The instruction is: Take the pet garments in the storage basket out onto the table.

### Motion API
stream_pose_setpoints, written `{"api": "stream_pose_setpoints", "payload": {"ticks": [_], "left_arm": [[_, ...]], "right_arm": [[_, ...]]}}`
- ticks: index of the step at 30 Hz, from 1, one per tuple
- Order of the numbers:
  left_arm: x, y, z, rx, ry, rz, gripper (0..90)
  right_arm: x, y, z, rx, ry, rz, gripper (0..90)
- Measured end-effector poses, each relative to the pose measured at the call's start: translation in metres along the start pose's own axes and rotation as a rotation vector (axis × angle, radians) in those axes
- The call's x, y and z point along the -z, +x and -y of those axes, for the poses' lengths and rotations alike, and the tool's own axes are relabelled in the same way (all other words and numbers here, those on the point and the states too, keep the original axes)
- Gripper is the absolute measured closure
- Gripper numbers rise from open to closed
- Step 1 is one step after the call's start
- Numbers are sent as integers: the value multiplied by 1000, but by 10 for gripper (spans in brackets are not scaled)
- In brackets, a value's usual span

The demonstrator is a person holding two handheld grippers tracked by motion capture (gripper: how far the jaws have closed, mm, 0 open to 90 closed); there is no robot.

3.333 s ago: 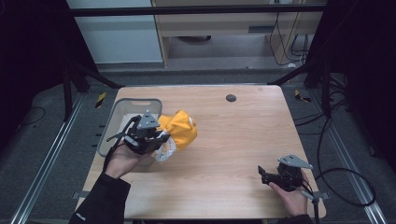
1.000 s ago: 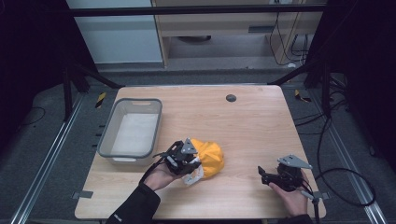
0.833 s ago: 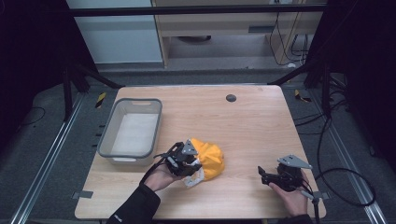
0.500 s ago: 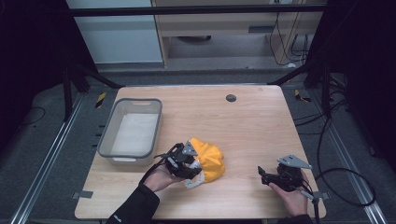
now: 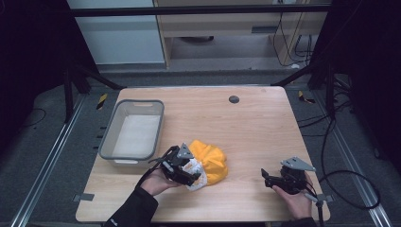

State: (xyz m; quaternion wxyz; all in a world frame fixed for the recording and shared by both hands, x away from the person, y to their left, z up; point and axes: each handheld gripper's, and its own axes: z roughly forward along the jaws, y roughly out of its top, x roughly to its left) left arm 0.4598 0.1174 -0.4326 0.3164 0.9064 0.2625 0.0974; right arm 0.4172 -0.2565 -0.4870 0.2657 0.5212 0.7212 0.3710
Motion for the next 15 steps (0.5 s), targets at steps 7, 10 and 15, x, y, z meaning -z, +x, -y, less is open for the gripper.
{"api": "stream_pose_setpoints", "payload": {"ticks": [7,10,15], "left_arm": [[10,0,5,30,-36,-18,180],[15,0,9,38,-53,-31,173],[25,1,15,58,-89,-55,168]], "right_arm": [[1,-1,0,-10,2,-1,89],[2,-1,0,-10,2,0,89],[2,-1,0,-10,3,0,87]]}}
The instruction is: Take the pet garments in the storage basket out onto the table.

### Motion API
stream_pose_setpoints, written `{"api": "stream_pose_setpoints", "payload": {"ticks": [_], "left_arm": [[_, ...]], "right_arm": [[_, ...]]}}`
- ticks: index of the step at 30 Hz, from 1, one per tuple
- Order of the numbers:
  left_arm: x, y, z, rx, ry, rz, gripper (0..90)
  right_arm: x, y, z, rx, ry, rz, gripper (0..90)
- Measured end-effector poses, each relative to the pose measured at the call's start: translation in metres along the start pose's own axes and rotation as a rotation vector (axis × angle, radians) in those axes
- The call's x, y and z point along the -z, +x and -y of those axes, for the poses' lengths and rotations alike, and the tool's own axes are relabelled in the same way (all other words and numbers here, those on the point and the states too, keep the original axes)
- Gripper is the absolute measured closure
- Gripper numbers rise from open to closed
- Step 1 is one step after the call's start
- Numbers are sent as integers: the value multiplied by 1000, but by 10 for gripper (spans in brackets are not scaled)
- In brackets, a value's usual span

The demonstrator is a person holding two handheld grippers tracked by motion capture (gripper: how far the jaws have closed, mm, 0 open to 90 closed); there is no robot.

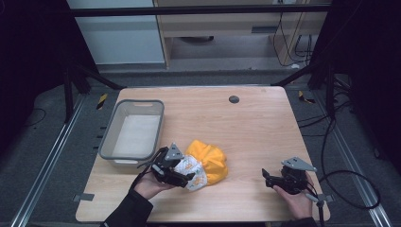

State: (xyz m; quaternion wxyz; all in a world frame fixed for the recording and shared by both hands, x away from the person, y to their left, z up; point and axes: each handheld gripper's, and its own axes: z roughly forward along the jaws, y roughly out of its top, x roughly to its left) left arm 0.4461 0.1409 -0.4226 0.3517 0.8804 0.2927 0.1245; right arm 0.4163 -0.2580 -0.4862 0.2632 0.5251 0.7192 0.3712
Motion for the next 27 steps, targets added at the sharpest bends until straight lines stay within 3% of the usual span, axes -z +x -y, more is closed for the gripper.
{"api": "stream_pose_setpoints", "payload": {"ticks": [12,27], "left_arm": [[24,2,21,68,-125,-82,160],[47,5,63,122,-168,-149,161]], "right_arm": [[0,0,0,2,0,0,86],[-1,1,1,10,-3,6,79]]}}
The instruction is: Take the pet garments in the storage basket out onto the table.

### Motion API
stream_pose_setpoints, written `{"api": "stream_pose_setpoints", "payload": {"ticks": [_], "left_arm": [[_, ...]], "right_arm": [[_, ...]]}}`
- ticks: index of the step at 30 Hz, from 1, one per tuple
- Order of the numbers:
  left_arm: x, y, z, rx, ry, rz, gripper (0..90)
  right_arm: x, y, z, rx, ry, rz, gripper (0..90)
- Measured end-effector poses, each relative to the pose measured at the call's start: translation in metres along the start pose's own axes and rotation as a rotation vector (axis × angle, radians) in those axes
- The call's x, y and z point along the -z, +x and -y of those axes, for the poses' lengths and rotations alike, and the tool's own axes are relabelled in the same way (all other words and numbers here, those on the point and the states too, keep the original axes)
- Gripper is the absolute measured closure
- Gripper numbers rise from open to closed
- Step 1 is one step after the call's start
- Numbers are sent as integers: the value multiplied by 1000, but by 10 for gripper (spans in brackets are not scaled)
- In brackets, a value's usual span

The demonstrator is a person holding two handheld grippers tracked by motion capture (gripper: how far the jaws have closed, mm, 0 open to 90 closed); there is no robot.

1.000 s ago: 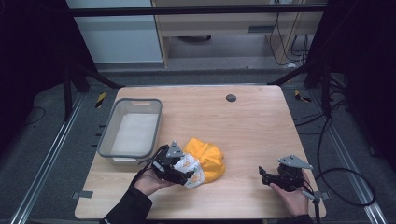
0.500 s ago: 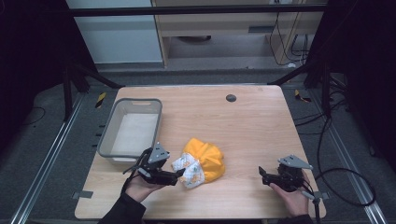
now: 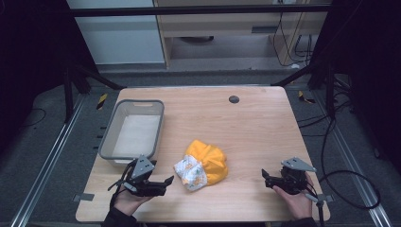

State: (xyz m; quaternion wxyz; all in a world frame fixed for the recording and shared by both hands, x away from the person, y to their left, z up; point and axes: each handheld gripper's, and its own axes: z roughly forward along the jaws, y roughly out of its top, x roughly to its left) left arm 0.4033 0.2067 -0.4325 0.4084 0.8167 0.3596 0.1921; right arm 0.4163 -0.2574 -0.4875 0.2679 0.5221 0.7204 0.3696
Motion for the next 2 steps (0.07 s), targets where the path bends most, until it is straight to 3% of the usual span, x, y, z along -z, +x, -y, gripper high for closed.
{"api": "stream_pose_setpoints", "payload": {"ticks": [2], "left_arm": [[4,3,5,8,-1,-11,160]], "right_arm": [[0,0,0,2,0,1,79]]}}
